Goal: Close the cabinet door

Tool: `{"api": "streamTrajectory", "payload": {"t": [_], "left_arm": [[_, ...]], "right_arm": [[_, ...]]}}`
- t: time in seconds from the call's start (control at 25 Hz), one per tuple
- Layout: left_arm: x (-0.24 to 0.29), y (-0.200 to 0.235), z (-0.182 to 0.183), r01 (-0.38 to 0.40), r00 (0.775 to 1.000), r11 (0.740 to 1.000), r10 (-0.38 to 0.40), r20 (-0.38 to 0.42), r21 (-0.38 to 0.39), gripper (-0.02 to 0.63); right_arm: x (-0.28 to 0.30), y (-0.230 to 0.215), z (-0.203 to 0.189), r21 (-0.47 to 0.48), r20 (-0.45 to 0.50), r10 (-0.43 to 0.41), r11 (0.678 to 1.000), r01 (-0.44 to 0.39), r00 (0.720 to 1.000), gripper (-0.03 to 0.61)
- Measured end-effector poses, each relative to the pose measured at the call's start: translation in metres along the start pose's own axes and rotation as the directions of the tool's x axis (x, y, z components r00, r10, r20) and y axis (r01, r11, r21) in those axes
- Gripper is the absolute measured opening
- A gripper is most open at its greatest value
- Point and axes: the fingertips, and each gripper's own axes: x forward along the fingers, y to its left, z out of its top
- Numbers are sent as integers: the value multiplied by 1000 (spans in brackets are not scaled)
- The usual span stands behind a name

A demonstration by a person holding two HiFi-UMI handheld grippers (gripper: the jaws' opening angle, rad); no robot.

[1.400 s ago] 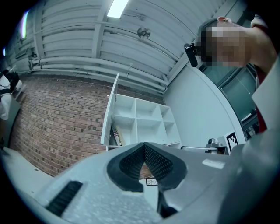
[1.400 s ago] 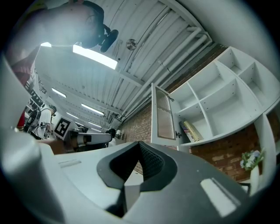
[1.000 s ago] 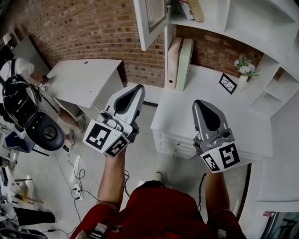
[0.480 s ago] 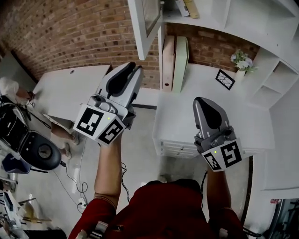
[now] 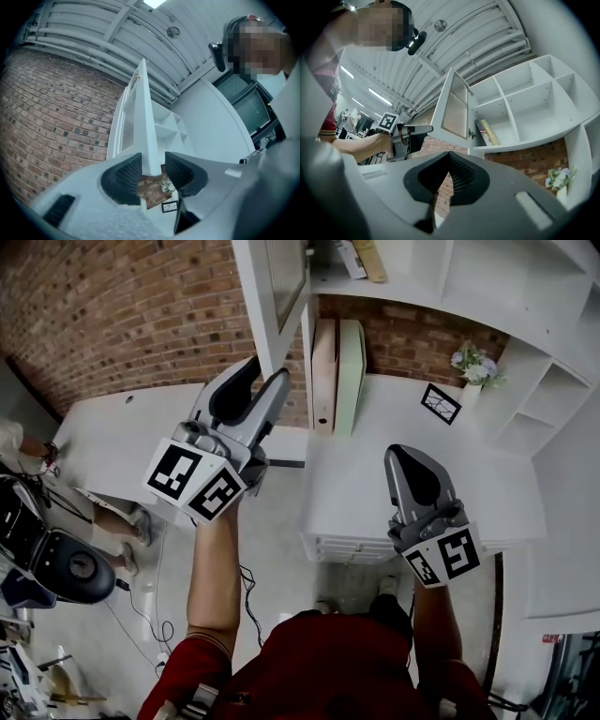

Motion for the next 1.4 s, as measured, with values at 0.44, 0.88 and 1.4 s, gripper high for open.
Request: {"api": "streamTrajectory", "payload": {"t": [0.44, 0.88, 1.4], "left_arm": [[26, -10, -6, -135, 991, 990, 135, 14, 39, 141], [69, -43, -14, -166, 986, 983, 166, 4, 79, 176], [127, -72, -30, -234, 972, 965, 233, 29, 115, 225]], "right_arm": [[-15, -65, -1, 5, 15, 5, 1000, -5, 1000, 12], [-11, -129, -13, 50, 41, 53, 997, -55, 998, 14], [-23, -201, -26, 63, 54, 64, 996, -67, 997, 12]]}}
